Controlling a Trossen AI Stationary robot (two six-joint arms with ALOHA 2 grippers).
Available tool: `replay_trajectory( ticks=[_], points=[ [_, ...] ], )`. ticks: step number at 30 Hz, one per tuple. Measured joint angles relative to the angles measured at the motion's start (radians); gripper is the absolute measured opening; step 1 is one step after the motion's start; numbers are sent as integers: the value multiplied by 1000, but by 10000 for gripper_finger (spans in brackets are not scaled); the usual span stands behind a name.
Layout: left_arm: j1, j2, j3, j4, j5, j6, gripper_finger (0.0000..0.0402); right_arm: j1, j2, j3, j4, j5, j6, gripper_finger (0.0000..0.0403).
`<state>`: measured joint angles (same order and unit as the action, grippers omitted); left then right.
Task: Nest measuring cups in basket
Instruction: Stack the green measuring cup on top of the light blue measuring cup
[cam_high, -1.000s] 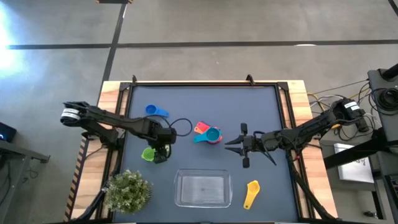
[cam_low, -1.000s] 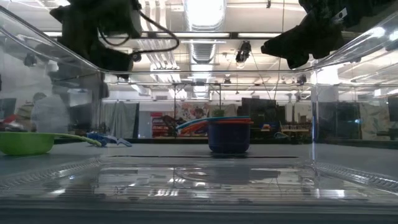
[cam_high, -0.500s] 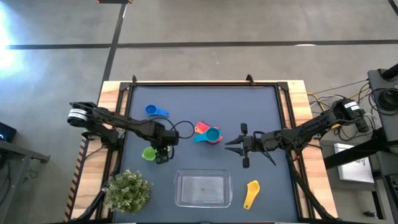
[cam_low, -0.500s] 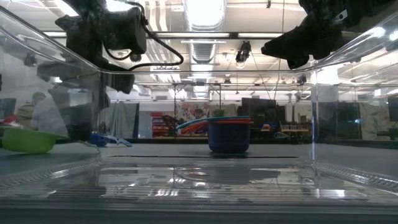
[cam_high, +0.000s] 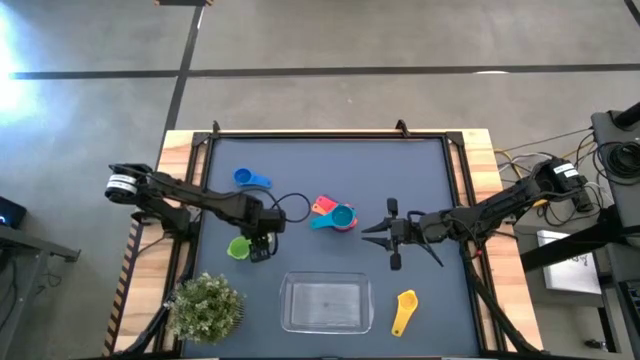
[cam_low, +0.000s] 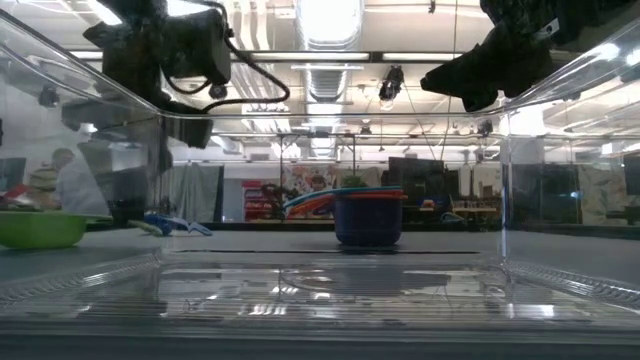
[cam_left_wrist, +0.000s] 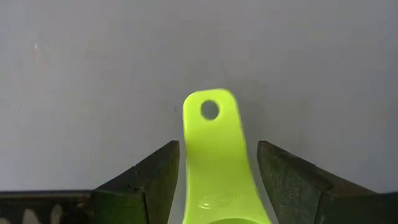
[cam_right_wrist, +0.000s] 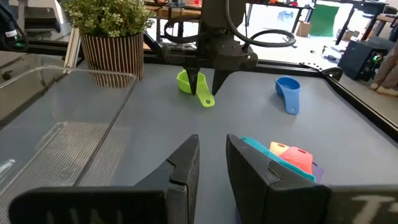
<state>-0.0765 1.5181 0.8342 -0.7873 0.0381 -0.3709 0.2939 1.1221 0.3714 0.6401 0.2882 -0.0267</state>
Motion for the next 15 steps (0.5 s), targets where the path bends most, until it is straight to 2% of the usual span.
replay_trajectory(
  ticks=[11, 15],
  points=[
    [0, 0, -68, 39, 5, -23, 198, 0, 0, 0, 0, 0, 0, 68],
    [0, 0, -63, 49, 5, 8, 171, 0, 0, 0, 0, 0, -1, 68]
  ],
)
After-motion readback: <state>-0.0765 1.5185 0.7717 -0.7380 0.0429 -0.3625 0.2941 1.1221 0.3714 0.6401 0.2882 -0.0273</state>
